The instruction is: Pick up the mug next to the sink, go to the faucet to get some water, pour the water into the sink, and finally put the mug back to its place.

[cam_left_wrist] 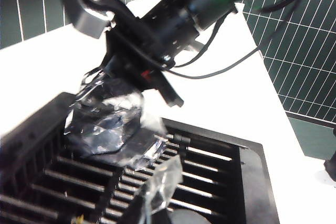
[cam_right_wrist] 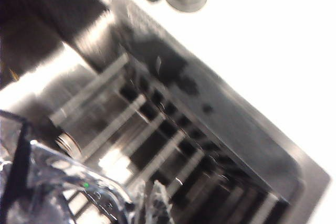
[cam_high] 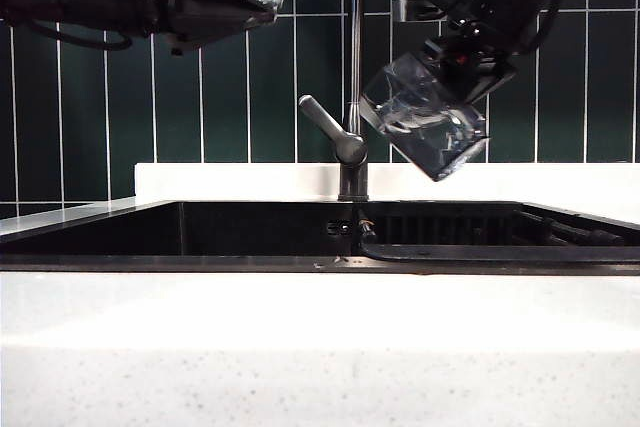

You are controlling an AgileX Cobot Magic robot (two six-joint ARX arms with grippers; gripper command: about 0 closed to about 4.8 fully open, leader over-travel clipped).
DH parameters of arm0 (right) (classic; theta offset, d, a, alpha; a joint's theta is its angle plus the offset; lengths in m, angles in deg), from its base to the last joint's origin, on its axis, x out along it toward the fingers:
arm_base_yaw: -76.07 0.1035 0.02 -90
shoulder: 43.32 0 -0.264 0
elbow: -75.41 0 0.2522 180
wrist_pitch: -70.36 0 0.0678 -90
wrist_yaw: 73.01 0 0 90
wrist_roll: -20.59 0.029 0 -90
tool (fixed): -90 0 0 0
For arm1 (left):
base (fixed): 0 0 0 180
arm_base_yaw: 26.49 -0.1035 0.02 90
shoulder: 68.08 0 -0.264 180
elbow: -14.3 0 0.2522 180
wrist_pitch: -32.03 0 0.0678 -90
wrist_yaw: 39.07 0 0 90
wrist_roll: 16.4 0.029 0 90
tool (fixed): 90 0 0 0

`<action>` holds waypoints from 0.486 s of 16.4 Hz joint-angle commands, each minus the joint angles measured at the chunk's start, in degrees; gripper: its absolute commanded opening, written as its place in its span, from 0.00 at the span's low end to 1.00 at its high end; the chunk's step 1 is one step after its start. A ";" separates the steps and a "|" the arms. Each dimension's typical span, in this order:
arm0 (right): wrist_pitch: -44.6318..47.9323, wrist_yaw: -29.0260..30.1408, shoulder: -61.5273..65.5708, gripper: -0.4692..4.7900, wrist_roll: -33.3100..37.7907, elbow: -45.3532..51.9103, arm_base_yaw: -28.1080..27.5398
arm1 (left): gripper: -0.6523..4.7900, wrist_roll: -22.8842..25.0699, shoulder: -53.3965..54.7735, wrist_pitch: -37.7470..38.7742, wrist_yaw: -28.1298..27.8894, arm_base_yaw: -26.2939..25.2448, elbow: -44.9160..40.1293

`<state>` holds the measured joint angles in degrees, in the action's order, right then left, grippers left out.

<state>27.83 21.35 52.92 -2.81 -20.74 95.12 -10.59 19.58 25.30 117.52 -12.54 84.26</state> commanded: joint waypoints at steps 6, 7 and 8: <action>-0.70 -10.71 -2.86 0.08 -9.46 -0.42 1.42 | 0.11 2.36 -0.33 8.26 -1.40 -0.09 0.04; -0.92 -12.59 -2.95 0.08 -10.21 -0.42 2.08 | 0.11 2.32 -0.33 8.66 -1.33 -0.09 0.04; -1.05 -15.89 -2.95 0.08 -12.68 -0.42 3.02 | 0.11 2.10 -0.33 9.44 -1.40 -0.09 0.04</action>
<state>25.64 7.77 50.72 -13.63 -20.76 97.39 -8.45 19.58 34.22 116.01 -12.58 84.26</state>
